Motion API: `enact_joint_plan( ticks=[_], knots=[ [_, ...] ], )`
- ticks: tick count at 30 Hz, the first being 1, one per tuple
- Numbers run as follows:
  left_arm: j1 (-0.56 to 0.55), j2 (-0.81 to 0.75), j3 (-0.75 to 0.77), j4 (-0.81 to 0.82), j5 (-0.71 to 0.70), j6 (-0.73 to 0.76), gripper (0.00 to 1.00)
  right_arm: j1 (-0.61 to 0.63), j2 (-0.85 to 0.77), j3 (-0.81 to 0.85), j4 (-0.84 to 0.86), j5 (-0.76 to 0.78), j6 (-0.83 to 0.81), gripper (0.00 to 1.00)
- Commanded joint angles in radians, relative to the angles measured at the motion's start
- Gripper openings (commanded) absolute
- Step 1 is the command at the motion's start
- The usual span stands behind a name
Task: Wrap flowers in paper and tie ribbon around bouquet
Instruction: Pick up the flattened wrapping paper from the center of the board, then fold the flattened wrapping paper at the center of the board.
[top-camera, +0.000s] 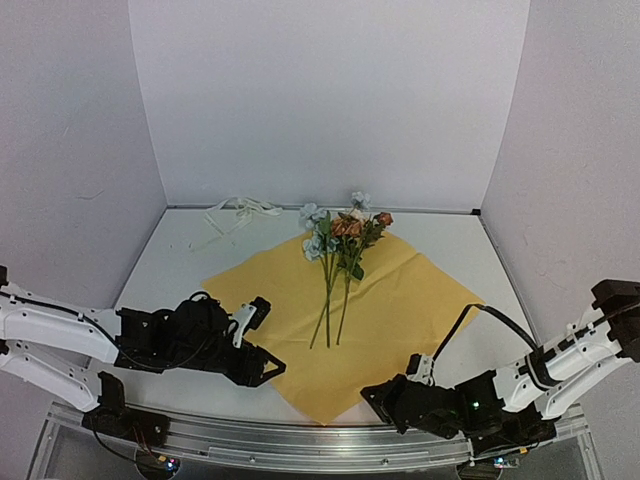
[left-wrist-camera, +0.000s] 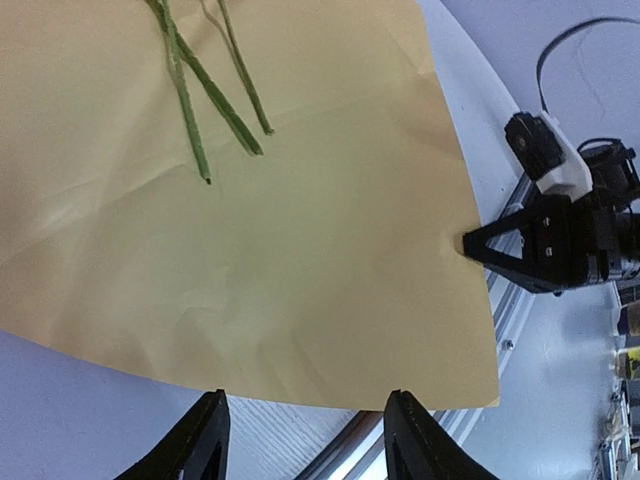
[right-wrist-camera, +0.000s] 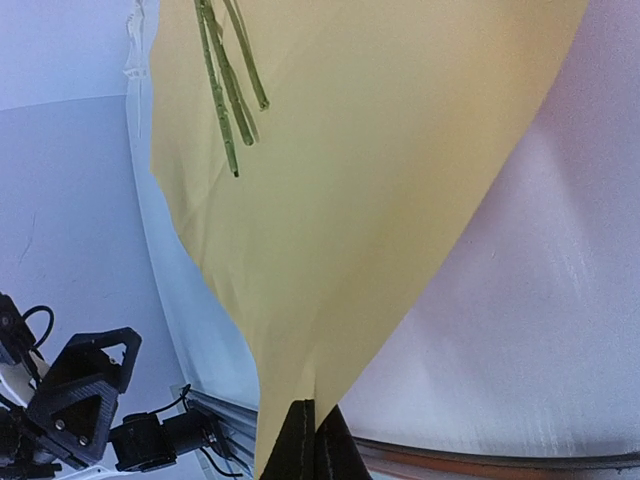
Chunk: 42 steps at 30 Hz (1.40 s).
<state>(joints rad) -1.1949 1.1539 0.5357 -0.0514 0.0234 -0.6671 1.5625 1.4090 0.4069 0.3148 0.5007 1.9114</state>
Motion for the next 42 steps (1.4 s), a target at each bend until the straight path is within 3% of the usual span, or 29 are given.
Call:
enact_joint_plan(
  ticks=[1,9,21,27,32,34,35,36,38,42],
  knots=[
    [-0.110,0.029,0.051,0.131,-0.074,0.211,0.56,-0.030,-0.024,0.038,-0.020,0.026,-0.030,0.00],
    [-0.285,0.180,0.156,0.120,-0.274,0.377,0.63,-0.104,-0.072,0.059,-0.038,-0.009,-0.045,0.00],
    [-0.292,0.313,0.252,0.122,-0.382,0.487,0.65,-0.114,-0.100,0.081,-0.088,-0.025,-0.060,0.00],
    [-0.292,0.361,0.296,0.090,-0.293,0.511,0.47,-0.113,-0.101,0.107,-0.124,-0.023,-0.076,0.00],
    [-0.291,0.379,0.292,0.118,-0.324,0.505,0.13,-0.113,-0.092,0.130,-0.146,-0.027,-0.093,0.00],
    [-0.286,0.379,0.296,0.129,-0.370,0.518,0.04,-0.113,-0.098,0.151,-0.185,-0.029,-0.120,0.10],
    [-0.278,0.382,0.303,0.133,-0.382,0.530,0.02,-0.113,-0.102,0.162,-0.210,-0.027,-0.136,0.20],
    [-0.266,0.385,0.310,0.135,-0.383,0.539,0.00,-0.113,-0.110,0.180,-0.250,-0.020,-0.151,0.37],
    [-0.223,0.395,0.328,0.149,-0.364,0.569,0.00,-0.113,-0.135,0.215,-0.334,0.005,-0.197,0.57],
    [-0.122,0.416,0.361,0.190,-0.290,0.622,0.00,-0.119,-0.234,0.273,-0.523,0.116,-0.317,0.75]
  ],
)
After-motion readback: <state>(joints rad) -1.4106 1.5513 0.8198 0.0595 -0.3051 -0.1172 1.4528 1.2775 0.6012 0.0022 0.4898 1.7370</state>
